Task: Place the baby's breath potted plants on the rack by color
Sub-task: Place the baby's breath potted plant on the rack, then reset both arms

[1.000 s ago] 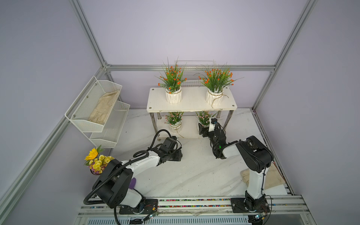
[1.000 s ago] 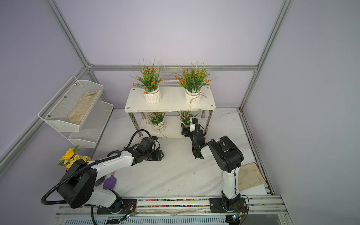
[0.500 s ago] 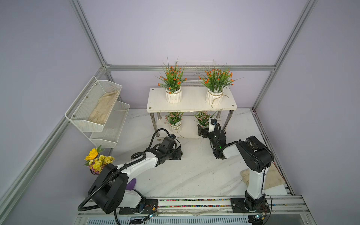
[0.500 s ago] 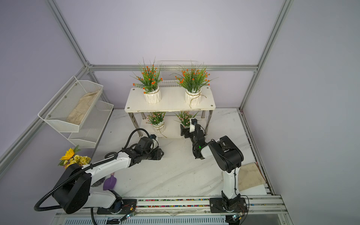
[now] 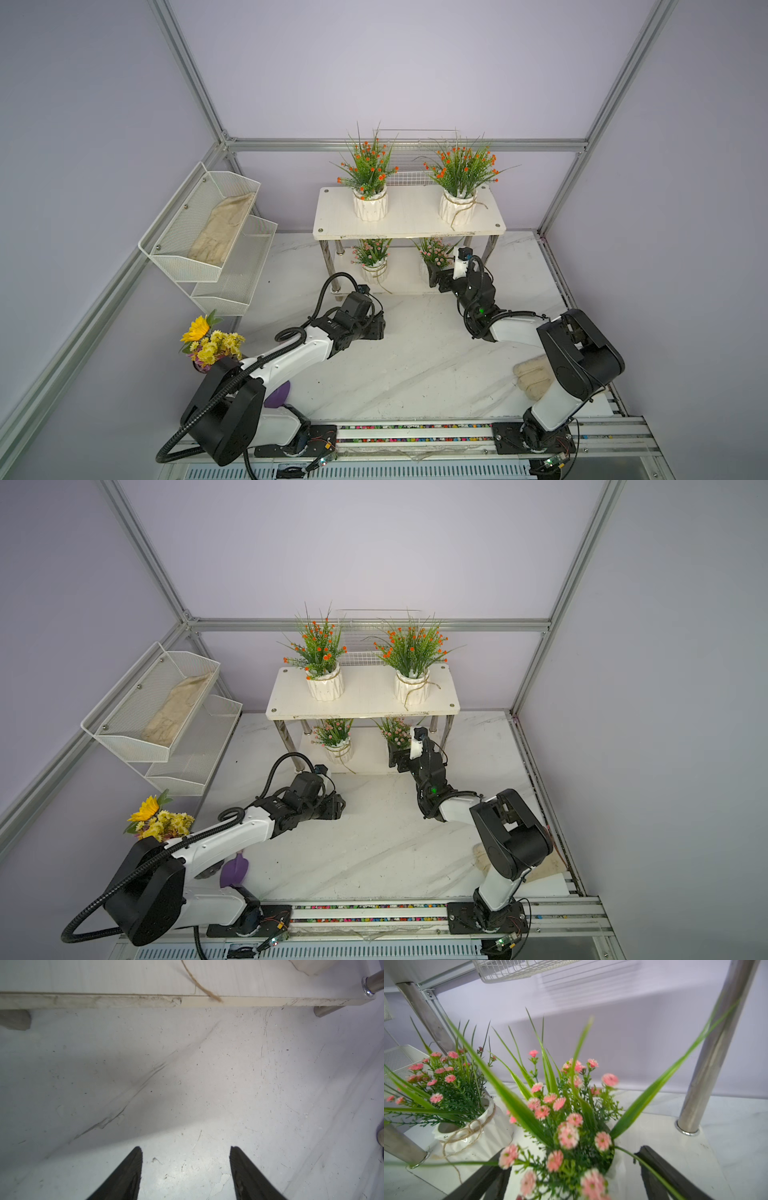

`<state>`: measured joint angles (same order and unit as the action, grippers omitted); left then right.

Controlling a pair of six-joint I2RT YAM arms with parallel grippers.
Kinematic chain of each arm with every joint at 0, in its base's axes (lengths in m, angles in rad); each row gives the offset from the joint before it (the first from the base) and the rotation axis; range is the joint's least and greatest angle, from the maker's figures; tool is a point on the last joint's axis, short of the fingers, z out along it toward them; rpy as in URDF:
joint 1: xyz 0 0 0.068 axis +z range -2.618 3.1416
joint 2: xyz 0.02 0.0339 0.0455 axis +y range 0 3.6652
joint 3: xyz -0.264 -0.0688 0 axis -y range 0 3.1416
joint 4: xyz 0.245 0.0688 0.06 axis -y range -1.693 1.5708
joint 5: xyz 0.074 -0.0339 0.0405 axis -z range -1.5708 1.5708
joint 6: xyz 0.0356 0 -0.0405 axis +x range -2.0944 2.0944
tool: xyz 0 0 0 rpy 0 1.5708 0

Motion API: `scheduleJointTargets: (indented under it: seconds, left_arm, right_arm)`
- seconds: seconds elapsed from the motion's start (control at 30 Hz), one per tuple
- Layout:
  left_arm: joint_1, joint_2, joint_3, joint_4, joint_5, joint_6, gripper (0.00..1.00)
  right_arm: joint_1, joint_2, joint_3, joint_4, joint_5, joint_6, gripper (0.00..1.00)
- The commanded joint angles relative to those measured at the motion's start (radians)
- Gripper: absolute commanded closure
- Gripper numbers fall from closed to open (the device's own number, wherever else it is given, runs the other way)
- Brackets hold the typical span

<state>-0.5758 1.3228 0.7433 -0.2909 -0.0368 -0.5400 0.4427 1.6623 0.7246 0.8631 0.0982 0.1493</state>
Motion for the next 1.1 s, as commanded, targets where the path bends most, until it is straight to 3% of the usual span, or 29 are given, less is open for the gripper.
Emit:
scheduleJointTargets:
  seconds: [0.0,0.17,0.27,0.3,0.33,0.63,0.77,0.87,0.97,1.07]
  left_arm:
    - [0.007,-0.065,0.001,-0.046,-0.091,0.0,0.32]
    - [0.007,-0.162,0.012,-0.095,-0.162,0.026,0.27]
    - [0.007,-0.222,0.019,-0.123,-0.223,0.059,0.19]
    - [0.007,-0.241,0.018,-0.125,-0.25,0.068,0.04]
    - [0.008,-0.257,0.019,-0.128,-0.272,0.08,0.0]
    - [0.029,-0.346,0.114,-0.307,-0.43,0.086,0.0]
    - [0.062,-0.361,0.142,-0.249,-0.549,0.162,0.0]
    - [0.128,-0.354,0.121,-0.131,-0.542,0.262,0.0]
    - [0.198,-0.354,0.032,0.056,-0.56,0.366,0.0]
    - [0.319,-0.344,-0.088,0.271,-0.493,0.452,0.0]
  right_arm:
    - [-0.004,-0.076,-0.071,-0.141,0.028,0.063,0.03]
    - [0.007,-0.238,-0.158,-0.361,0.012,0.178,0.03]
    - [0.033,-0.337,-0.152,-0.567,0.011,0.238,0.03]
    - [0.039,-0.365,-0.151,-0.631,0.014,0.256,0.03]
    - [0.04,-0.394,-0.149,-0.686,0.017,0.269,0.03]
    - [0.037,-0.609,-0.035,-1.095,0.267,0.298,0.03]
    - [0.028,-0.586,-0.016,-1.091,0.447,0.238,0.03]
    - [0.013,-0.558,-0.028,-1.022,0.526,0.192,0.03]
    - [-0.023,-0.524,-0.04,-0.944,0.555,0.121,0.03]
    - [-0.092,-0.519,-0.09,-0.812,0.534,0.062,0.03]
